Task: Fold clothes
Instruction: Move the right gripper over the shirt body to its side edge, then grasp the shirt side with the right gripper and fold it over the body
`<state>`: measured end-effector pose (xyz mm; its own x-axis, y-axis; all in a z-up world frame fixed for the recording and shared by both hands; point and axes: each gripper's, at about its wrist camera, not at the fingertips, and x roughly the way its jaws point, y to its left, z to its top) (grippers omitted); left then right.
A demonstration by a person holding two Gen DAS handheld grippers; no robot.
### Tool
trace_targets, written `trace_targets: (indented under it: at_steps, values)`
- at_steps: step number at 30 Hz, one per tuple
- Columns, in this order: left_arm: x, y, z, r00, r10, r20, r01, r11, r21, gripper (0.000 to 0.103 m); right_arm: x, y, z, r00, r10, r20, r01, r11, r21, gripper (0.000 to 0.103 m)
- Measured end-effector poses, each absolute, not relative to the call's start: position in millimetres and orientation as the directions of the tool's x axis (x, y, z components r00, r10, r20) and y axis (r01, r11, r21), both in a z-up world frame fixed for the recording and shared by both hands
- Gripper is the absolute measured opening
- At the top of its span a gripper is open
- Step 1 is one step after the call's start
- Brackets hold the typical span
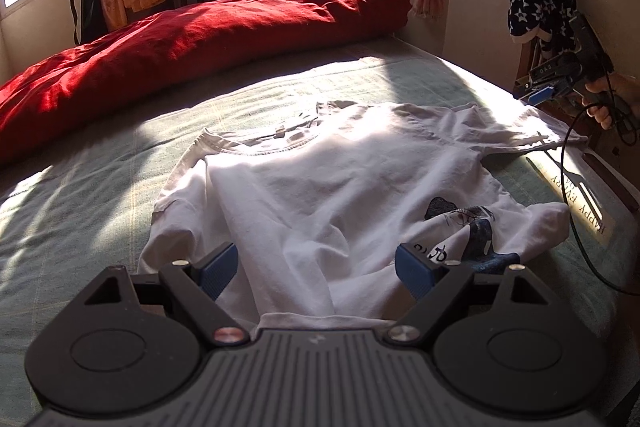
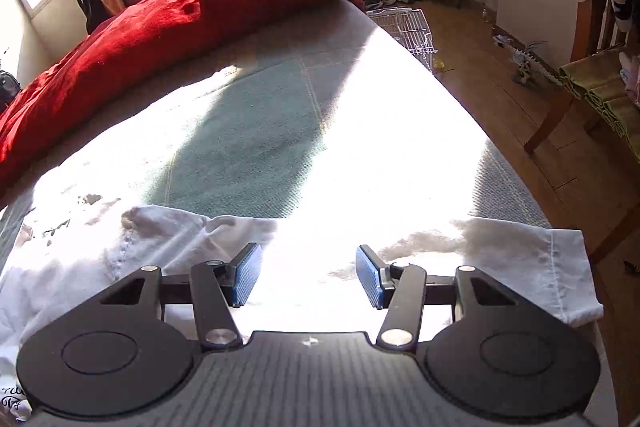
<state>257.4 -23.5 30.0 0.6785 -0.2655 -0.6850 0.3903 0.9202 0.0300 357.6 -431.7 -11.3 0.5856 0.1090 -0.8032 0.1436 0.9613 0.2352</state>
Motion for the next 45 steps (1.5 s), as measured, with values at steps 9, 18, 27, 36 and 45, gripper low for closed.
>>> trace_targets:
  at_steps: [9, 18, 27, 36, 45]
  values:
    - [264.8, -12.4, 18.7, 0.668, -0.256, -0.698, 0.369, 0.929, 0.012, 0.086, 427.4, -337.0, -65.2, 0.547, -0.073, -0.834, 0.081, 0.996, -0.034, 0.092]
    - [256.7, 1.0, 18.6, 0.68, -0.27, -0.682, 0.363, 0.932, -0.007, 0.086, 399.1, -384.8, -21.9, 0.588, 0.089, -0.804, 0.099, 0.978, 0.181, 0.097]
    - [251.3, 5.6, 10.1, 0.666, -0.267, -0.697, 0.336, 0.941, -0.039, 0.086, 375.9, -438.0, -65.1, 0.559, 0.158, -0.814, 0.175, 0.937, 0.302, 0.099]
    - [223.9, 19.5, 19.7, 0.689, -0.26, -0.677, 0.315, 0.948, -0.044, 0.086, 325.1, -399.9, 0.8, 0.581, 0.113, -0.806, 0.12, 0.968, 0.222, 0.101]
    - [184.9, 32.7, 23.5, 0.694, -0.317, -0.647, 0.335, 0.937, -0.1, 0.086, 249.9, -271.6, 61.7, 0.561, 0.494, -0.664, -0.225, 0.863, 0.452, 0.103]
